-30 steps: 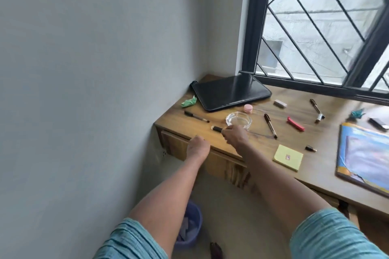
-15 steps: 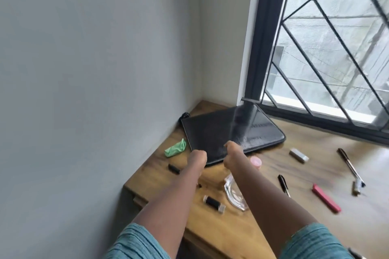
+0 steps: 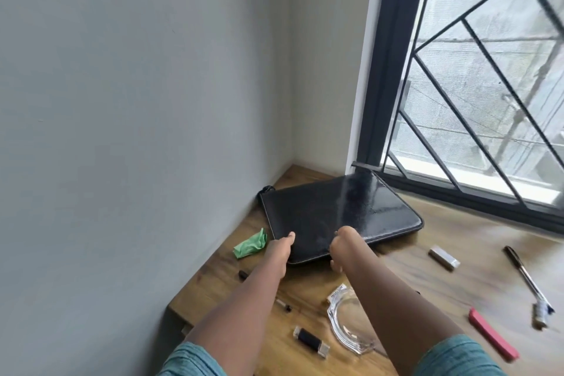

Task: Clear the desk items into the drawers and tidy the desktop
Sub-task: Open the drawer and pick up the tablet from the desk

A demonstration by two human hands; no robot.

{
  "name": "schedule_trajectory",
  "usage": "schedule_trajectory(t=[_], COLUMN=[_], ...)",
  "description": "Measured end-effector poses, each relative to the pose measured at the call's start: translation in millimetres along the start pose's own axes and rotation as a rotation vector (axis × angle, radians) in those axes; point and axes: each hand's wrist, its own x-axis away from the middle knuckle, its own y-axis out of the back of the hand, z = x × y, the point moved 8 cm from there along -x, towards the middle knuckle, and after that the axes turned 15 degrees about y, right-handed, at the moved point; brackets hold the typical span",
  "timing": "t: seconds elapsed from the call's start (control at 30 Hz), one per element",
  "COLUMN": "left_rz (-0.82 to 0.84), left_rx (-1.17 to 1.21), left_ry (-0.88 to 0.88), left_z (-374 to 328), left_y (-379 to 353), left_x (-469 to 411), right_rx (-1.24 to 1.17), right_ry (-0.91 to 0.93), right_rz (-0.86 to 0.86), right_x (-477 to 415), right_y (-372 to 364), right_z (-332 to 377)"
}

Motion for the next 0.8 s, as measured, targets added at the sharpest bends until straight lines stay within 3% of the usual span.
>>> schedule_trajectory(t=[0.03,0.07,0.1,0.2,0.3,0.37,0.43,0.6,0.7,0.8], left_rz=[0.014,0.040,0.067,0.138,0.213,0.188,0.182,0.204,0.321,0.448], left_rx=[0.046,0.107,0.170,0.379,0.554,0.519,0.467,0.546,0.655,0.766], left_ry=[0.011,0.002,-0.017,-0.102,-0.193,-0.270,-0.308,-0.357,-0.346,-0.304], left_z=[0,-3,-9,-26,-48,-61,-69,-59,-36,-6], left_y=[0,-1,-4,-10,-19,-22,-28,-29,-28,-24], left_x=[3,7,9,17,41,53,65,86,111,157], right_rx=[-0.165,-0.554,-0.777,-0.891,-1.358,-1.608,-2.038,-2.242,-2.194,-2.096], right_ry=[-0.080,-0.217,-0.230,-0.347,-0.491,-0.462,-0.452,-0.289,-0.255,-0.117], right_rz=[-0.119,-0.178,-0.217,-0.463,-0.622,-0.617,-0.664,-0.858,-1.053,-1.141], right_x=[4,13,15,31,42,42,43,72,105,139], right_y=[7,9,18,53,59,57,51,69,85,103], right_z=[-5,-6,-5,-20,-34,-38,-40,-29,-28,-22])
